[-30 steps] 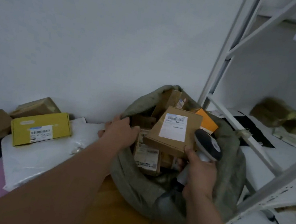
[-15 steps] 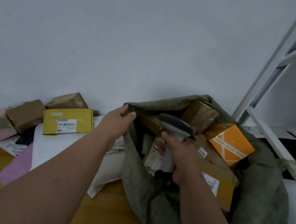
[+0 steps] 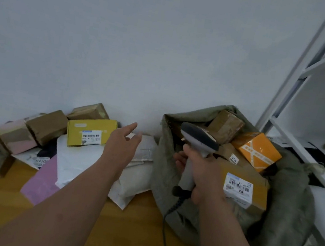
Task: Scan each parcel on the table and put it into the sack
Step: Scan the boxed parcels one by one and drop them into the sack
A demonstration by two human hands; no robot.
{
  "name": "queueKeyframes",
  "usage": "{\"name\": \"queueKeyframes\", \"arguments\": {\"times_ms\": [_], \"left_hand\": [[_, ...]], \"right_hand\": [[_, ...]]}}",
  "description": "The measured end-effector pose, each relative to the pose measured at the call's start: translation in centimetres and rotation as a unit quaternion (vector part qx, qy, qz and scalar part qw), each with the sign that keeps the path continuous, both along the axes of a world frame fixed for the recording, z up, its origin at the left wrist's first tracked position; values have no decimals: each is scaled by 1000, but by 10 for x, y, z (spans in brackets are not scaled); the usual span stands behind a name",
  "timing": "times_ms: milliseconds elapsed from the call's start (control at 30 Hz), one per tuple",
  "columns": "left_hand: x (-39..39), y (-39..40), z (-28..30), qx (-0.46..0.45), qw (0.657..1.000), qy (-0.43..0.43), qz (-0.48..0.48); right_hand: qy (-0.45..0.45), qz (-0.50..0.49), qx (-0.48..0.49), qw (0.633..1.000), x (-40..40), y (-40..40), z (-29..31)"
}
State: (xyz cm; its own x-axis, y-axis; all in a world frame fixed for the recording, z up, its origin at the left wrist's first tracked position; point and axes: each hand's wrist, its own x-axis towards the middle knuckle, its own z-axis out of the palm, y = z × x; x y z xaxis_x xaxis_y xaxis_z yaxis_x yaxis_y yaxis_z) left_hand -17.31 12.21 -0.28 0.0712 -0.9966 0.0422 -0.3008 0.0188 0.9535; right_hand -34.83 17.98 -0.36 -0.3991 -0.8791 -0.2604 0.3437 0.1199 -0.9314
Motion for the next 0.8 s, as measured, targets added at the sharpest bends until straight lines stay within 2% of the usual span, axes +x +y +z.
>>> {"name": "queueKeyframes", "arguments": {"times_ms": [300, 467, 800], "left_hand": [[161, 53, -46, 87, 994, 10, 69], [240, 76, -67, 132, 985, 16, 113], [343, 65, -97, 172, 956, 40, 234]], "right_hand": [[91, 51, 38, 994, 156, 33, -27], [109, 106, 64, 986, 231, 43, -51], [131, 207, 61, 968, 330, -6, -74]]}}
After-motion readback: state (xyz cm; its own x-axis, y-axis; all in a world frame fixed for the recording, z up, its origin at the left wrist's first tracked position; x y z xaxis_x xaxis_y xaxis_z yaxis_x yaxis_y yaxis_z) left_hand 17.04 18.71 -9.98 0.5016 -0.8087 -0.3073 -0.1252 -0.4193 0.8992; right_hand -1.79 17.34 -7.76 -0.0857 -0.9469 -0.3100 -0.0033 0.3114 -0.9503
